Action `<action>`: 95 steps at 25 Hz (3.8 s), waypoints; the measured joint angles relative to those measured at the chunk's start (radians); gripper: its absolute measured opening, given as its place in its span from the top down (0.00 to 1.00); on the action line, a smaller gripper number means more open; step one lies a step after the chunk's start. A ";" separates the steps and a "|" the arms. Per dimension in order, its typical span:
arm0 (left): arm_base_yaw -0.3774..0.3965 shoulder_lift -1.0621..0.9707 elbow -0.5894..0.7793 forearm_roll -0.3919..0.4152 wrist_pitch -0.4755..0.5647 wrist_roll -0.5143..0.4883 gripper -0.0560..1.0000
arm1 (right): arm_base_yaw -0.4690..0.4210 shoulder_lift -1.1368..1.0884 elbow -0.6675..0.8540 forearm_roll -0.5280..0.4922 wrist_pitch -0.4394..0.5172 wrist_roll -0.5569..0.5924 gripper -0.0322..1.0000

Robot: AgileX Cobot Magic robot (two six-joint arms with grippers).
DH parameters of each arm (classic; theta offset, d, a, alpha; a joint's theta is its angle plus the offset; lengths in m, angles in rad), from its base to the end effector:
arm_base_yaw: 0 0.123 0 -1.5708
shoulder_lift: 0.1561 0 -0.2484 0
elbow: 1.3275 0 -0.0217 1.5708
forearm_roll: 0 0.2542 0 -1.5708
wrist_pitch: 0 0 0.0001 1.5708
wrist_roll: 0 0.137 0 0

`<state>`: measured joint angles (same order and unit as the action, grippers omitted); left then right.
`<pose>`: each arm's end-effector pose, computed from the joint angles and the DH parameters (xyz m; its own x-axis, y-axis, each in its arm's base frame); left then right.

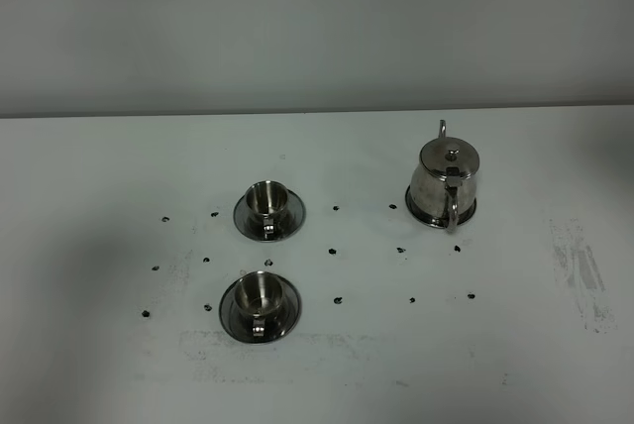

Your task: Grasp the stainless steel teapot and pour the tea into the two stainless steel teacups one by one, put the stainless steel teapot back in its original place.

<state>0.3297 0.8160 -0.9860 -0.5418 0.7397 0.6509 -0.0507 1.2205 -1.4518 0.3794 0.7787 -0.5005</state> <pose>0.2219 0.0256 0.3630 -0.3643 0.1037 -0.9255 0.0848 0.9933 0.0780 0.3087 0.0200 0.4125 -0.3583 -0.1965 -0.9127 -0.2743 0.9566 -0.0983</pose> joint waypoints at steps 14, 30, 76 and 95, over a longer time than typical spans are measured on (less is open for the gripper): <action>-0.014 -0.448 0.114 0.250 0.349 -0.323 0.59 | 0.049 0.122 0.117 -0.011 0.126 0.073 0.53; -0.212 -0.754 0.512 0.259 0.376 -0.312 0.59 | 0.258 0.131 0.215 -0.332 0.090 0.326 0.55; -0.374 -0.820 0.519 0.258 0.353 -0.308 0.59 | 0.350 0.474 0.010 -0.442 0.026 0.500 0.57; -0.349 -0.809 0.519 0.443 0.353 -0.308 0.59 | 0.417 0.474 -0.037 -0.462 0.030 0.468 0.57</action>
<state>-0.0195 0.0067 -0.4665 -0.0989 1.0923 0.3433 0.3661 1.6948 -1.4886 -0.0825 0.8090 -0.0326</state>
